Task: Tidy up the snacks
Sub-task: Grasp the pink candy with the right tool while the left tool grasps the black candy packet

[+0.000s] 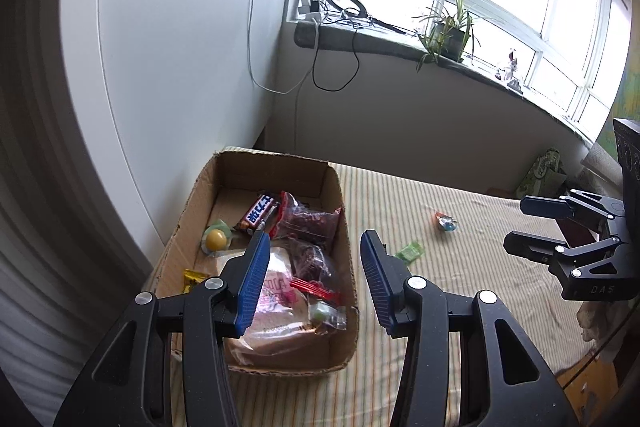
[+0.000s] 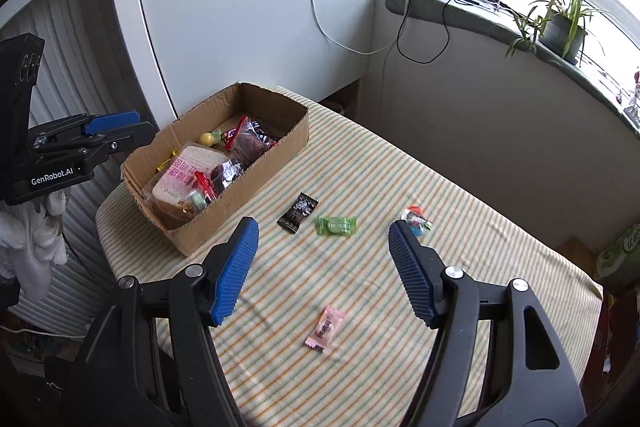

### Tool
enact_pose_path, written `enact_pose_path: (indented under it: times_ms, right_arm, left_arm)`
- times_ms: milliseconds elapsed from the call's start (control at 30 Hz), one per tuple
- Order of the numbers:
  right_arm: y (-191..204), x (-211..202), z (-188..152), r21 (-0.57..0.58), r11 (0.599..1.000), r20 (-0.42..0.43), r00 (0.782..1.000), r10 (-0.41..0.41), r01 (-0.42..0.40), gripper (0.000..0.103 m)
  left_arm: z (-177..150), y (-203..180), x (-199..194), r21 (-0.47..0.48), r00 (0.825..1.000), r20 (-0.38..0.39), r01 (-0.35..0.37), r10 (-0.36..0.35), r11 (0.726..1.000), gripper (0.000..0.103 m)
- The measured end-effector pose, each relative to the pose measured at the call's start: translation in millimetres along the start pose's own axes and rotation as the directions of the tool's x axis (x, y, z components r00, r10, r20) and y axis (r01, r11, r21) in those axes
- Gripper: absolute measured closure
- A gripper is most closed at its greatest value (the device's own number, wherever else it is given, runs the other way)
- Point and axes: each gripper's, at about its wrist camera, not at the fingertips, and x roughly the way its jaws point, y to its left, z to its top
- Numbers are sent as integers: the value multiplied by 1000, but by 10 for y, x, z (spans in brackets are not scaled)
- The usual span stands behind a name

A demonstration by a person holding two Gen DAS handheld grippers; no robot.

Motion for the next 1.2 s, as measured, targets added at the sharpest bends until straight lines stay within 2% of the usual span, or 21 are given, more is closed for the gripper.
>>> enact_pose_path:
  times_ms: [333, 533, 767, 867, 967, 1067, 1200]
  right_arm:
    - [-81, -397, -586, 72, 995, -25, 998, -61, 63, 32]
    - [-118, -326, -847, 133, 990, -42, 998, -42, 47, 32]
    - [-242, -79, -959, 156, 988, -48, 999, -6, 13, 32]
    - [-361, 106, -1007, 183, 982, -54, 996, 68, -57, 32]
    - [-460, 363, -1053, 207, 974, -78, 991, 110, -92, 33]
    - [-493, 592, -1076, 223, 969, -105, 986, 132, -106, 42]
    - [-421, 717, -1120, 202, 975, -144, 982, 121, -91, 46]
  left_arm:
    - [-352, -399, -211, 32, 997, -16, 73, -72, 997, 57]
    - [-578, -621, -156, 57, 989, -53, 138, -135, 989, 57]
    - [-672, -849, 190, 59, 980, -99, 179, -173, 982, 57]
    - [-645, -940, 461, 37, 973, -130, 195, -189, 980, 57]
    - [-586, -1038, 747, 59, 977, -149, 162, -151, 985, 59]
    - [-516, -1030, 1037, 39, 978, -181, 113, -104, 993, 59]
    - [-447, -900, 1321, -30, 963, -263, 61, -66, 998, 65]
